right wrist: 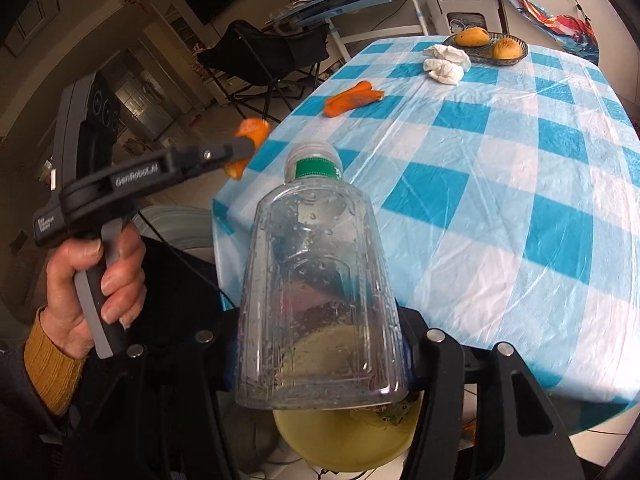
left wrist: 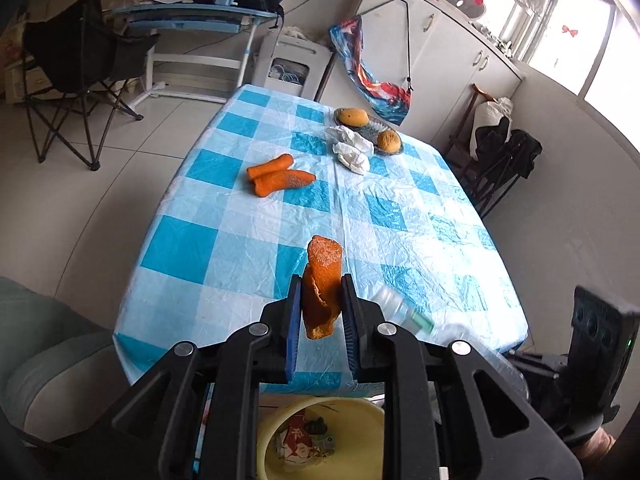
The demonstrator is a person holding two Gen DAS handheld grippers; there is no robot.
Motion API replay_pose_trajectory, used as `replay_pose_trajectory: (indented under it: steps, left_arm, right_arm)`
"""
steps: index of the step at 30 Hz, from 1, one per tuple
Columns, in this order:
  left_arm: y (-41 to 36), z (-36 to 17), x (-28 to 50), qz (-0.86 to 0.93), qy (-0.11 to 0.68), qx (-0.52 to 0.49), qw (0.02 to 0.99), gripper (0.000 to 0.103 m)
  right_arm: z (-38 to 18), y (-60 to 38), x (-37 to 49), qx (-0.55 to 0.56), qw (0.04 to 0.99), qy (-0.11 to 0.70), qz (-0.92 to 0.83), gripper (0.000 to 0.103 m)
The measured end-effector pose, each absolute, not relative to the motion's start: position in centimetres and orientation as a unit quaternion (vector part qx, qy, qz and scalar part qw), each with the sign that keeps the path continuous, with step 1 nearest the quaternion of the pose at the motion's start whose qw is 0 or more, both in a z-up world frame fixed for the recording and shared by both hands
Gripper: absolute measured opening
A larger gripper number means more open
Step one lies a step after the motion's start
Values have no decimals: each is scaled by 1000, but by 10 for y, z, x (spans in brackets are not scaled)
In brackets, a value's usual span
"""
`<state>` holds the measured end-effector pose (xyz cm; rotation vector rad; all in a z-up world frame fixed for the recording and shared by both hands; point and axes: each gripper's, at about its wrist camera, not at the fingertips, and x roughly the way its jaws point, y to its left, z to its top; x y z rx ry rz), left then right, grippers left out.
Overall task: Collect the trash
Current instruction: 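Carry the carrot and bottle over the yellow bucket and open both grippers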
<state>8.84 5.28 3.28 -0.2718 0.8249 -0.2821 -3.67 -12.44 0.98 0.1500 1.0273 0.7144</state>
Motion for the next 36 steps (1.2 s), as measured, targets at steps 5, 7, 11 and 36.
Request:
replay_pose_trajectory:
  steps: [5, 7, 11, 36]
  left_arm:
    - [69, 39, 75, -137, 380, -164, 900, 18]
    - [68, 40, 73, -140, 381, -164, 899, 18]
    - [62, 38, 65, -151, 383, -158, 897, 18]
    - [-30, -30, 9, -239, 526, 24, 816, 22]
  right_arm:
    - [-3, -103, -65, 38, 786, 503, 358, 56]
    - [-8, -92, -71, 18, 778, 512, 364, 55]
    - [-24, -67, -79, -37, 763, 530, 368, 55]
    - [20, -135, -71, 77, 876, 415, 234, 78]
